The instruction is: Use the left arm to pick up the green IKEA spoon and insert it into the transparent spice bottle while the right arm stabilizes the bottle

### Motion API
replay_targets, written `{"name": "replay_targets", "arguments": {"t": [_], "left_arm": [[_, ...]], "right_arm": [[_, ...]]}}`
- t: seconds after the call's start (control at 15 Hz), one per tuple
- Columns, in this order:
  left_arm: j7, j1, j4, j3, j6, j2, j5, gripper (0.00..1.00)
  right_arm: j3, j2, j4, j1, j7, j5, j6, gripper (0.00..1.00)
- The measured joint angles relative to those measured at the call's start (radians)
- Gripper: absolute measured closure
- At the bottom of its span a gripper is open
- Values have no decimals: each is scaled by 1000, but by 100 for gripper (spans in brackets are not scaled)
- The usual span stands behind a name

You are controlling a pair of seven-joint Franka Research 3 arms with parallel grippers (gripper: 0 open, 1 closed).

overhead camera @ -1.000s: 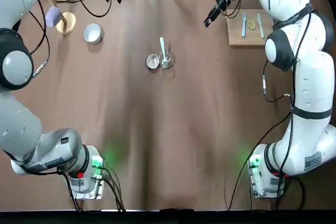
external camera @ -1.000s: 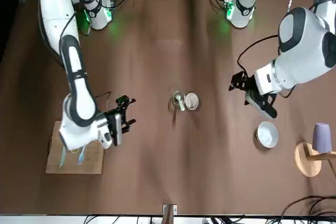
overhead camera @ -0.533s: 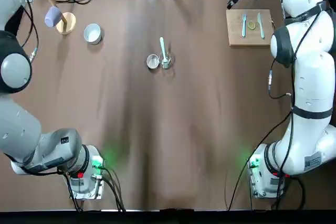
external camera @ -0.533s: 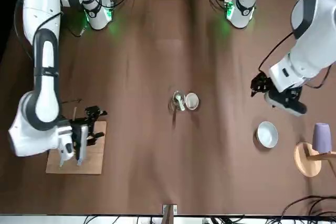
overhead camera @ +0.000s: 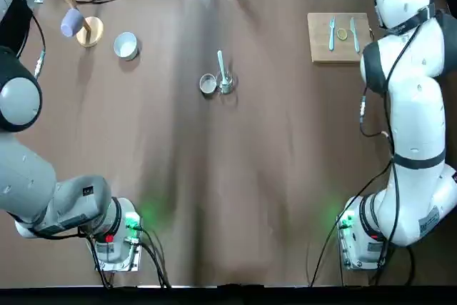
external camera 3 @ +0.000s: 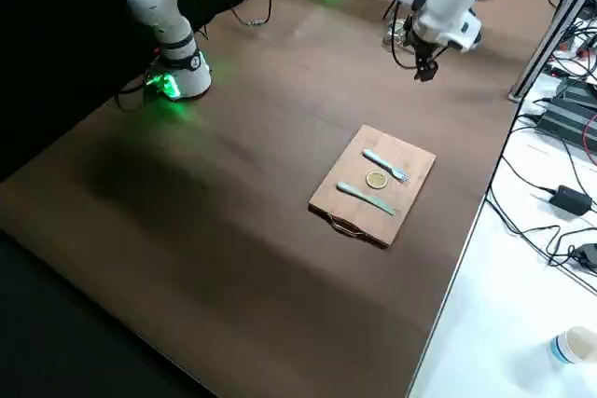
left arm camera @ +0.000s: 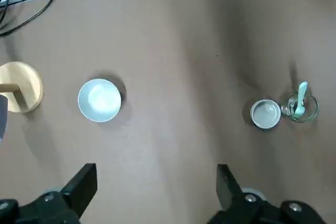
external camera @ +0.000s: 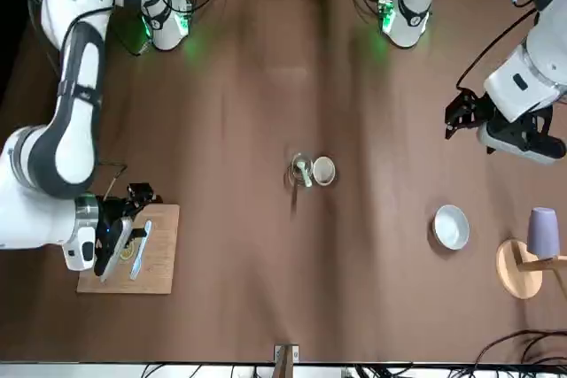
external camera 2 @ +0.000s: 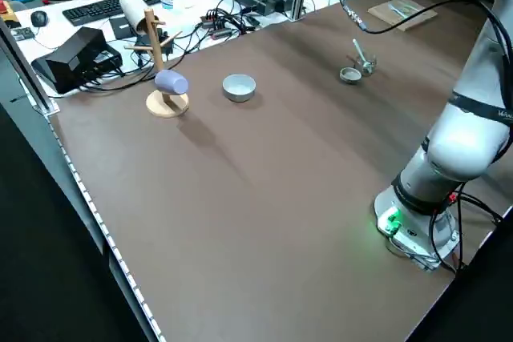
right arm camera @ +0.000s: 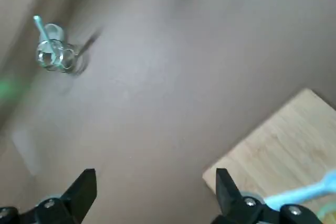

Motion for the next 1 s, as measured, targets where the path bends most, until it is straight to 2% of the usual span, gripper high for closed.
{"name": "replay_targets", "arguments": {"t": [0.07,0.2,0.33,0.67,0.87,1.0], "left_arm": [[-33,0,0,0,-21,-11,0,0],[-74,1,0,0,-42,-17,0,0],[-80,12,0,0,-47,-18,1,0],[-83,39,0,7,-49,-15,3,0],[-86,63,0,16,-49,-15,3,0],[-91,66,-2,16,-49,-15,3,0]], "right_arm": [[-124,0,1,86,111,-9,-36,0],[-235,0,3,151,214,-11,-88,0],[-309,-1,3,177,294,-11,-127,0],[-376,0,0,177,338,-38,-168,0],[-414,0,0,178,338,-110,-228,0],[-429,0,0,178,339,-121,-248,0]]}}
